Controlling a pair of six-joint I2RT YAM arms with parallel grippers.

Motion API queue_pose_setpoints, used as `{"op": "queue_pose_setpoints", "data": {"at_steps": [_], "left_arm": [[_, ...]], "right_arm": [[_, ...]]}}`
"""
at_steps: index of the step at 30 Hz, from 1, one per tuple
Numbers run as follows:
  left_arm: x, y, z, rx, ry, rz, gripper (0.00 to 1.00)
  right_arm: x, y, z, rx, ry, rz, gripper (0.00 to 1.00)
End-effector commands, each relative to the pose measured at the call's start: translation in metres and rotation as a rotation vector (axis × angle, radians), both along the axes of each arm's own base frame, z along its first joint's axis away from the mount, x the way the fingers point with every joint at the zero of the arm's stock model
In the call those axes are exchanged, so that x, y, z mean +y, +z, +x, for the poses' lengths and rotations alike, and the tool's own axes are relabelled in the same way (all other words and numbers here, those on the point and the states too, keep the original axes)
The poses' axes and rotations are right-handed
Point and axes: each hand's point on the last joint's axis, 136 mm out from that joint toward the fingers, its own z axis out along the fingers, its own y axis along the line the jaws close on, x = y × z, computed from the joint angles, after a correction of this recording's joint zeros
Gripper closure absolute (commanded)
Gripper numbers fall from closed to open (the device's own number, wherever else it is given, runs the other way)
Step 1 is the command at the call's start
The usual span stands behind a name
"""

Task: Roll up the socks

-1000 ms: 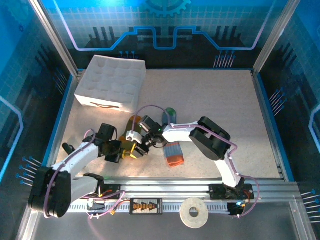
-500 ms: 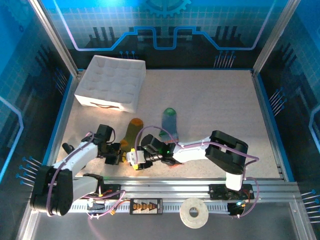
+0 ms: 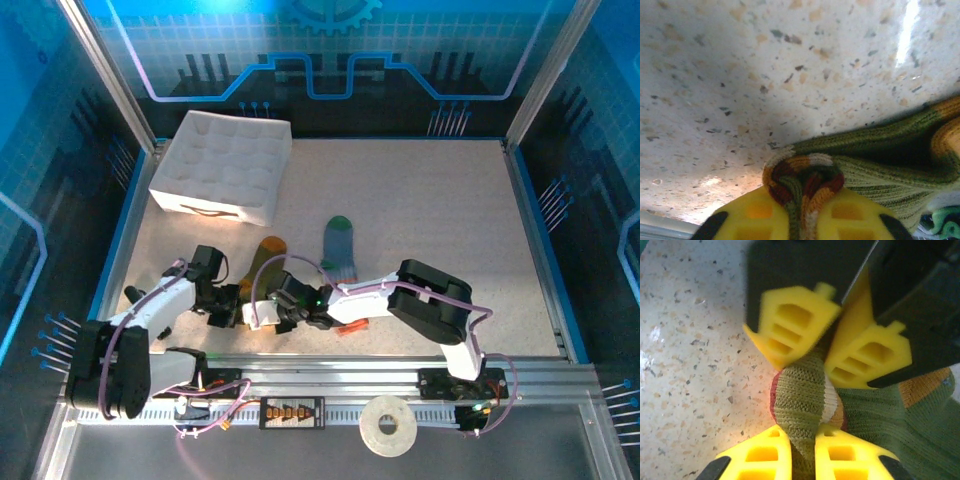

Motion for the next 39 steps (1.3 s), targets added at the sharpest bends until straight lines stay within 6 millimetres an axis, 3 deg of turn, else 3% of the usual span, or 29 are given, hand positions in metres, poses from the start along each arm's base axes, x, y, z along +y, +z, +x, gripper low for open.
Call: {"op": "queue_pose_setpoints", "data": {"at_steps": [1,2,5,7,11,19,27,34,35,39], "left_arm": [[0.016,-0.003,-0.038,0.132,-0.021,0.093,0.63],[0.018,0.004,-0.033,0.097,-0.013,0.105,0.52],[0.023,0.020,-0.022,-0.002,0.020,0.128,0.33],[0.025,0.027,-0.018,-0.056,0.038,0.136,0.26],[0.028,0.034,-0.013,-0.126,0.051,0.144,0.25],[0.021,0.037,0.015,-0.326,0.042,0.105,0.36],[0.021,0.025,0.014,-0.347,0.022,0.103,0.48],[0.019,0.008,0.019,-0.332,0.016,0.100,0.50],[0.020,0.005,0.018,-0.321,0.010,0.106,0.51],[0.026,-0.018,-0.013,-0.141,-0.005,0.146,0.67]], "right_arm": [[-0.014,-0.026,-0.004,0.204,-0.060,-0.082,0.96],[-0.016,-0.026,-0.009,0.274,-0.064,-0.082,0.98],[-0.018,-0.026,-0.017,0.434,-0.094,-0.074,1.00],[-0.019,-0.028,-0.021,0.526,-0.111,-0.085,1.00],[-0.020,-0.033,-0.023,0.677,-0.159,-0.107,1.00],[-0.017,-0.039,-0.010,0.930,-0.266,-0.134,1.00],[-0.018,-0.045,0.006,1.149,-0.382,-0.142,1.00],[-0.016,-0.043,0.008,1.188,-0.406,-0.147,1.00],[-0.018,-0.055,0.007,1.199,-0.422,-0.168,1.00],[-0.016,-0.054,0.012,1.167,-0.428,-0.168,0.97]]}}
